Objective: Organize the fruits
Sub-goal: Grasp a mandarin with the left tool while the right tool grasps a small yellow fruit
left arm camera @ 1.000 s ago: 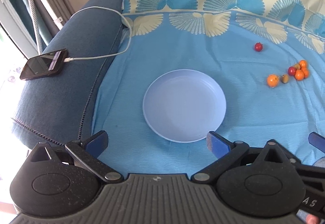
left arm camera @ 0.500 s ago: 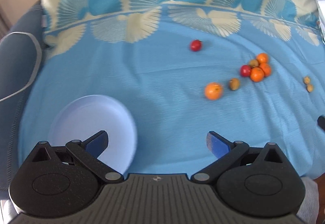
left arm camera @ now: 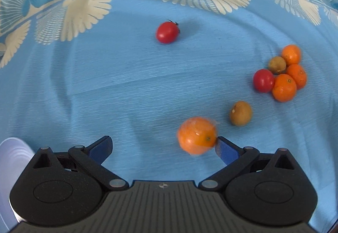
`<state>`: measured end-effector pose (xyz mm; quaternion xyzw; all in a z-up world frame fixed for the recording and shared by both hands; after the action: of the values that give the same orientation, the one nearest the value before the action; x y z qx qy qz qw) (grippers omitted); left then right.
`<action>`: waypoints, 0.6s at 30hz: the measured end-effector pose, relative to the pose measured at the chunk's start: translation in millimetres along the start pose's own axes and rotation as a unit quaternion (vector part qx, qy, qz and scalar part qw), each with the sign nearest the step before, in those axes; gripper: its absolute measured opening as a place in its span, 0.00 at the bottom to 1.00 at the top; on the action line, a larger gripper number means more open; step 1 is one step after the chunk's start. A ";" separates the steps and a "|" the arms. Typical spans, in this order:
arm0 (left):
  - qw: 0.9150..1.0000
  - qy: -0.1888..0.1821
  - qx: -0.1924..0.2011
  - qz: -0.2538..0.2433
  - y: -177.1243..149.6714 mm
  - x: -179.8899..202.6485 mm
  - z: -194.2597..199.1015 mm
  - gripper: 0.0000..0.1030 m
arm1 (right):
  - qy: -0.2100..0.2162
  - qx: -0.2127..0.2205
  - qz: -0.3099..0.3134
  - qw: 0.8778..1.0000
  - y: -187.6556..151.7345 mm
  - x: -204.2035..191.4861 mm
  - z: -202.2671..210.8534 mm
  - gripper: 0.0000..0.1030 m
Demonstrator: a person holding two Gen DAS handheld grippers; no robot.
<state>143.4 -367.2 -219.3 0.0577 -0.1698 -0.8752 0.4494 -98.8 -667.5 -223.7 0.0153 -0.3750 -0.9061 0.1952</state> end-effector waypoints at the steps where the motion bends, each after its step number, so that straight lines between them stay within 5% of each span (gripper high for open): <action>1: 1.000 0.006 -0.002 -0.001 1.0 2.0 -3.1 1.00 | 0.002 -0.006 0.004 1.000 -0.2 -4.3 -9.1 0.99; 4: 1.000 0.008 0.010 -0.013 0.9 5.9 -4.3 0.98 | -0.012 -0.001 0.014 1.000 -3.2 -11.4 -16.5 0.99; 5: 1.000 -0.003 0.019 -0.014 -0.2 6.2 -1.8 0.88 | -0.019 0.005 0.022 1.000 -3.5 -14.4 -15.3 0.99; 6: 0.999 -0.017 0.025 -0.015 -1.2 7.7 1.4 0.66 | -0.020 0.012 0.027 0.999 -4.0 -15.8 -14.3 0.95; 8: 0.999 -0.025 0.023 -0.024 -3.7 10.1 7.2 0.41 | 0.001 0.023 0.028 0.999 -4.6 -18.0 -9.8 0.67; 9: 0.999 -0.022 0.030 -0.027 -5.6 10.3 11.5 0.41 | 0.015 0.027 0.026 0.999 -4.2 -19.0 -5.8 0.40; 10: 0.998 -0.023 0.041 -0.033 -7.7 10.5 16.1 0.41 | 0.015 0.028 0.032 0.999 -3.7 -21.0 -2.0 0.26; 18: 0.995 -0.045 0.077 -0.035 -24.8 3.7 82.4 0.41 | 0.032 0.049 0.008 0.998 -1.5 -13.6 52.0 0.26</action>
<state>101.3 -336.6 -150.6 0.0583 -0.2552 -0.8762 0.4048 -95.8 -626.5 -189.1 0.0510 -0.4126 -0.8841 0.2136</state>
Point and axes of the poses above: each gripper's, at about its wrist camera, not at the fingertips, and z roughly against the way its jaws point, x to its right, y to its top, the point moved 5 cm from there along -z, roughly the way its jaws point, and after that the axes turned 10 degrees about -y, right-handed, at the moved point
